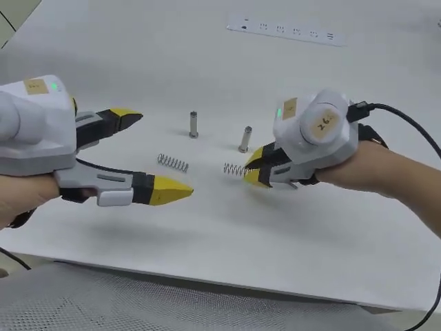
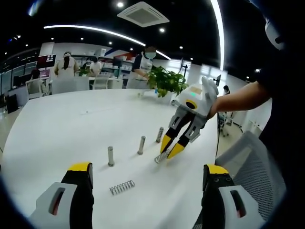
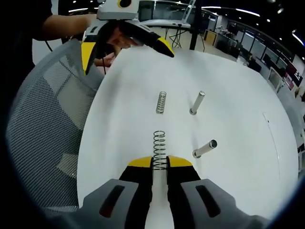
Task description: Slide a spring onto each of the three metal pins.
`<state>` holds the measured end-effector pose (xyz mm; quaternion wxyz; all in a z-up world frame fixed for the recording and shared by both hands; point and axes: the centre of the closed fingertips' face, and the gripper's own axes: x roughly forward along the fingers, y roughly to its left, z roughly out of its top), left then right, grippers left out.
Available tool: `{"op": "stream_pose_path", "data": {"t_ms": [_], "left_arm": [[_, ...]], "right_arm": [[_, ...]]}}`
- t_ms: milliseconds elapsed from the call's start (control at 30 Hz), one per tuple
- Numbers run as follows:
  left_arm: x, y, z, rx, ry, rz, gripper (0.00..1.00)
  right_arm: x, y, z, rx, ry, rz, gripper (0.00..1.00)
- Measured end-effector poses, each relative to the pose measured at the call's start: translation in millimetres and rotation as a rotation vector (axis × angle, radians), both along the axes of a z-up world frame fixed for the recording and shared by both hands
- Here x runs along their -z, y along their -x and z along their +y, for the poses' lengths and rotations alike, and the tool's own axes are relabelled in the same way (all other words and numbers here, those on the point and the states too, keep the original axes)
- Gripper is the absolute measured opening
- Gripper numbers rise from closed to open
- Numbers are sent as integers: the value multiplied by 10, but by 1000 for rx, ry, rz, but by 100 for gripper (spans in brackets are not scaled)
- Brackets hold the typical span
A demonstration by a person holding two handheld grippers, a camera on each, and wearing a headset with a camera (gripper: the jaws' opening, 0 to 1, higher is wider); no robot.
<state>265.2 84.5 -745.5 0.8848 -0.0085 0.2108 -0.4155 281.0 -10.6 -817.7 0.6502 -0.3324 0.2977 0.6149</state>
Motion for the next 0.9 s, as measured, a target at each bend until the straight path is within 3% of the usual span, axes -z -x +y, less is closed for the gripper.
{"op": "stream_pose_path", "data": {"t_ms": [233, 333, 433, 667, 900], "left_arm": [[-46, 6, -121, 37, 5, -9, 89], [-48, 46, -216, 85, 8, -8, 85], [6, 93, -308, 143, -30, -12, 84], [71, 76, -477, 199, -46, -15, 73], [129, 137, -699, 294, -72, -26, 60]], "right_arm": [[-137, 33, -59, -17, -2, -15, 8], [-213, 76, -73, -27, -7, -18, 8], [-249, 116, -92, -39, 1, -21, 8], [-282, 162, -110, -45, 1, -37, 8], [-285, 253, -128, -51, 1, -47, 8]]}}
